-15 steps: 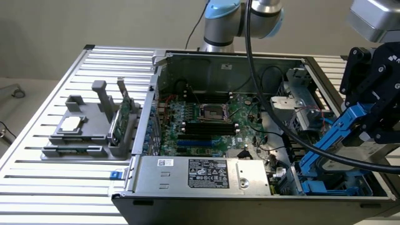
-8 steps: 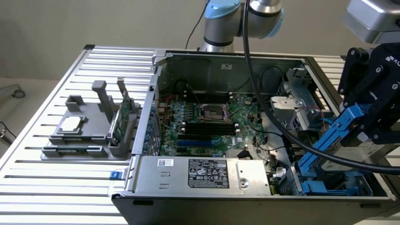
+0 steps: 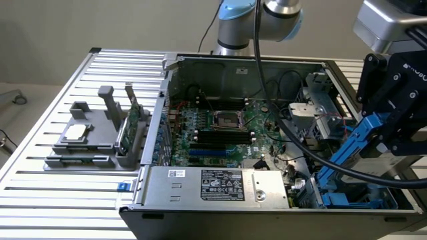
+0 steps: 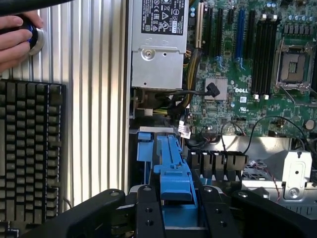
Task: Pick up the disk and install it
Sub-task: 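Insert the disk into the insertion slot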
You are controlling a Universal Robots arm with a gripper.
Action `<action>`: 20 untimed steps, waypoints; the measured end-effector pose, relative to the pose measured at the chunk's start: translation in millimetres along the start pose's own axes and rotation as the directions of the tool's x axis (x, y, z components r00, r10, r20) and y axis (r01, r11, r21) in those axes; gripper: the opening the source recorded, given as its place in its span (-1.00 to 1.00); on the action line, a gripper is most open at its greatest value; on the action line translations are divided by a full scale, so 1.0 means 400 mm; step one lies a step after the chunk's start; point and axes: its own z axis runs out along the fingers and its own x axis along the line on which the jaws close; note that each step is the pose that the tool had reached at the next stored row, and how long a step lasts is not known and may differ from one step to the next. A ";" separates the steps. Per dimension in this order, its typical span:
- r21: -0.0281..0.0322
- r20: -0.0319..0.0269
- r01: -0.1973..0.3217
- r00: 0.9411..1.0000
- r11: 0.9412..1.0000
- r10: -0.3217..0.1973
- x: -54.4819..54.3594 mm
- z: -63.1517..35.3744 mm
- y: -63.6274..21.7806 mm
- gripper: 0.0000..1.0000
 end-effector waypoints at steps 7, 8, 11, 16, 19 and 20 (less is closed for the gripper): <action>0.013 -0.001 0.000 1.000 1.000 0.000 0.000 0.012 0.007 -0.35; 0.014 -0.001 -0.001 1.000 1.000 0.001 0.000 0.015 0.008 -0.35; 0.017 -0.001 -0.001 1.000 1.000 0.001 0.000 0.021 0.010 -0.35; 0.019 -0.001 -0.004 1.000 1.000 0.004 0.000 0.030 0.013 -0.35; 0.019 -0.001 -0.010 1.000 1.000 0.010 0.001 0.033 0.014 -0.35; 0.019 -0.001 -0.012 1.000 1.000 0.012 0.001 0.034 0.014 -0.35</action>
